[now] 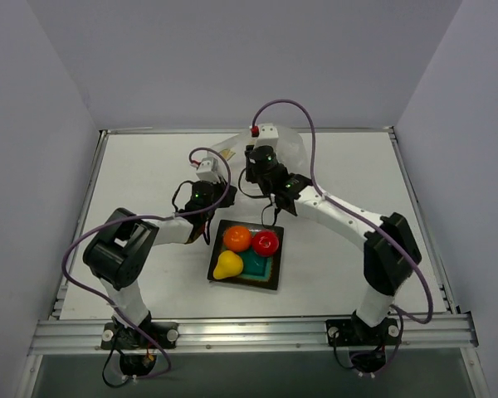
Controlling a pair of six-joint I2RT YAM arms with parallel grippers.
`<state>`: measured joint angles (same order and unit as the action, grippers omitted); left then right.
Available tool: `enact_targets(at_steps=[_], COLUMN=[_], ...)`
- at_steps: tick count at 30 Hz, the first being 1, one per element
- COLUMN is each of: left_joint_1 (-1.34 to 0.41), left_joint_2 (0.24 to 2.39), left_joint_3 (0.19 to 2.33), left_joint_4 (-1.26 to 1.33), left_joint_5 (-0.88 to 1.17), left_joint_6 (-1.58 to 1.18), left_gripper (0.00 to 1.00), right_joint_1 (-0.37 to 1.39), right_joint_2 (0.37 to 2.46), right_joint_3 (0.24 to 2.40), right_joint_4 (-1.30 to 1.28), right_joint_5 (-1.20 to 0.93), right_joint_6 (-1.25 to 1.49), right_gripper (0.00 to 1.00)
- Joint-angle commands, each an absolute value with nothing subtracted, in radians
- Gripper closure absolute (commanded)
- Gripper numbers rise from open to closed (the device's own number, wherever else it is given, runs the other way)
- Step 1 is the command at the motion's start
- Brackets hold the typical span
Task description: Take the fake fruits out of the plastic bag
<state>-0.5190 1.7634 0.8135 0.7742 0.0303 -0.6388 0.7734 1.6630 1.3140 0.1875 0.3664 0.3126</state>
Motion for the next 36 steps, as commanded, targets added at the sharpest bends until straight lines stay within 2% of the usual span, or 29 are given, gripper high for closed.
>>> enact_targets(at_steps=[1, 6, 8, 12, 13, 16, 19, 25, 29, 32, 36], left_joint_1=[-0.534, -0.543, -0.541, -0.543, -0.542, -0.543, -0.541, -0.541, -0.541, -0.541, -0.541], left_joint_2=[1.770, 1.789, 1.789, 1.778, 1.775, 1.769, 1.760, 1.766, 1.790, 1.802, 1.801], left_joint_3=[0.876, 0.885, 0.893, 0.894, 0.894, 0.894, 0.896, 0.903, 0.914, 0.916, 0.919], left_joint_4=[0.805, 0.802, 0.787, 0.773, 0.770, 0.765, 0.756, 0.753, 0.764, 0.772, 0.767], left_joint_5=[0.048, 0.055, 0.057, 0.051, 0.051, 0.048, 0.049, 0.058, 0.072, 0.081, 0.087], left_joint_6=[-0.626, -0.620, -0.608, -0.592, -0.589, -0.584, -0.575, -0.578, -0.592, -0.601, -0.600], left_gripper=[0.97, 0.98, 0.98, 0.98, 0.98, 0.98, 0.98, 0.98, 0.98, 0.98, 0.98], right_joint_1=[0.714, 0.631, 0.600, 0.569, 0.566, 0.546, 0.523, 0.468, 0.445, 0.436, 0.436], right_joint_2=[1.773, 1.920, 1.969, 2.052, 2.086, 2.159, 2.227, 2.348, 2.402, 2.433, 2.418], right_joint_3=[1.391, 1.477, 1.512, 1.586, 1.598, 1.658, 1.718, 1.828, 1.878, 1.908, 1.895], right_joint_4=[0.173, 0.167, 0.173, 0.172, 0.173, 0.175, 0.175, 0.164, 0.160, 0.161, 0.205], right_joint_5=[0.313, 0.328, 0.362, 0.442, 0.458, 0.509, 0.540, 0.474, 0.436, 0.433, 0.388], right_joint_6=[0.227, 0.196, 0.175, 0.166, 0.164, 0.166, 0.173, 0.201, 0.212, 0.219, 0.242], right_gripper=[0.80, 0.78, 0.73, 0.56, 0.46, 0.29, 0.19, 0.13, 0.12, 0.20, 0.57])
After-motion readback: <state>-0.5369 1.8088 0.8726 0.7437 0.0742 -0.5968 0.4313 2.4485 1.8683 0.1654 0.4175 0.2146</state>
